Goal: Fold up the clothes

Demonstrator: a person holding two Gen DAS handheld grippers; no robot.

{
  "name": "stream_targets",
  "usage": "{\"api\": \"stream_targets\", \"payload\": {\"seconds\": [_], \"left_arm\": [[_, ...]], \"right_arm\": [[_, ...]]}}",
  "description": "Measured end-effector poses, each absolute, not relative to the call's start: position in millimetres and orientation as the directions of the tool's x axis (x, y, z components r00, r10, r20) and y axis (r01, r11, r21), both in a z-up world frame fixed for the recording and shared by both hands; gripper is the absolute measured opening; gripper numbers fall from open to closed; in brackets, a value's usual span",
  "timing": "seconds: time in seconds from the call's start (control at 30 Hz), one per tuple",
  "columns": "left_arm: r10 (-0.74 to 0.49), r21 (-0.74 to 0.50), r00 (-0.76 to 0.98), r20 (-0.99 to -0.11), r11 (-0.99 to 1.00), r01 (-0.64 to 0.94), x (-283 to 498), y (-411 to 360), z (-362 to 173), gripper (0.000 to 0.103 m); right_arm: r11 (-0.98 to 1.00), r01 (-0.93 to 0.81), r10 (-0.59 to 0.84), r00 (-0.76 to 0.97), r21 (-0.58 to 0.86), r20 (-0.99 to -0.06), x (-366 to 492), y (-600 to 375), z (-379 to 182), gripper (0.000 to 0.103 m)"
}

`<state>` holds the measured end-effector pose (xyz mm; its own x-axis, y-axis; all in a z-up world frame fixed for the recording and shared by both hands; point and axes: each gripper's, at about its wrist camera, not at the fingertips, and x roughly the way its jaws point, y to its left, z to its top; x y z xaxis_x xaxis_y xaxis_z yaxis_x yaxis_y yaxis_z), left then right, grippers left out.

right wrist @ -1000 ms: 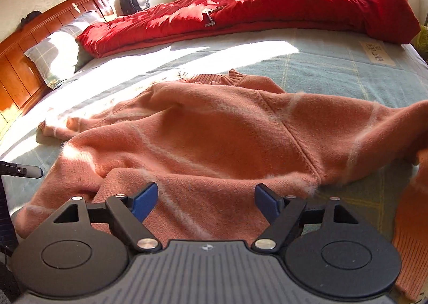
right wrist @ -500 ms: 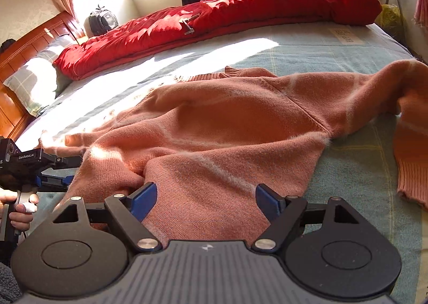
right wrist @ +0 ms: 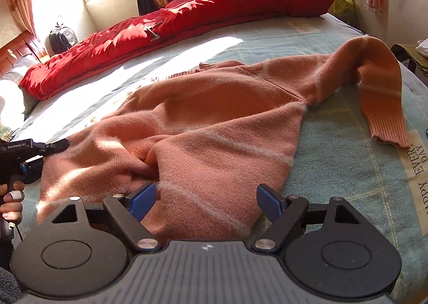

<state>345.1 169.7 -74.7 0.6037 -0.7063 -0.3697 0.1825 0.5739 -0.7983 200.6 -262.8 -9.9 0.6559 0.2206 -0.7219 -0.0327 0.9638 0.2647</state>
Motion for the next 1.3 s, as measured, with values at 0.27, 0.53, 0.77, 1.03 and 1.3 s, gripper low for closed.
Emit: {"api": "stream_targets", "payload": {"seconds": [0.27, 0.53, 0.77, 1.03, 1.3], "left_arm": [[-0.619, -0.698, 0.618, -0.484, 0.699, 0.154, 369, 183, -76, 0.007], [-0.664, -0.708, 0.580, -0.472, 0.677, 0.199, 329, 188, -73, 0.020], [-0.713, -0.719, 0.526, -0.463, 0.649, 0.247, 280, 185, -66, 0.037], [-0.770, -0.731, 0.453, -0.450, 0.609, 0.308, 242, 167, -70, 0.047], [-0.774, -0.645, 0.428, -0.467, 0.630, 0.434, 227, 137, -75, 0.056]], "right_arm": [[0.963, -0.072, 0.244, 0.642, 0.259, -0.727, 202, -245, -15, 0.087], [0.953, -0.153, 0.302, 0.543, 0.262, -0.783, 222, -220, -61, 0.103], [0.937, -0.154, 0.345, 0.533, 0.313, -0.773, 228, -223, -80, 0.103], [0.938, -0.169, 0.345, 0.528, 0.303, -0.776, 229, -222, -77, 0.103], [0.928, -0.320, 0.357, 0.618, 0.190, -0.701, 204, -209, -29, 0.103]]}}
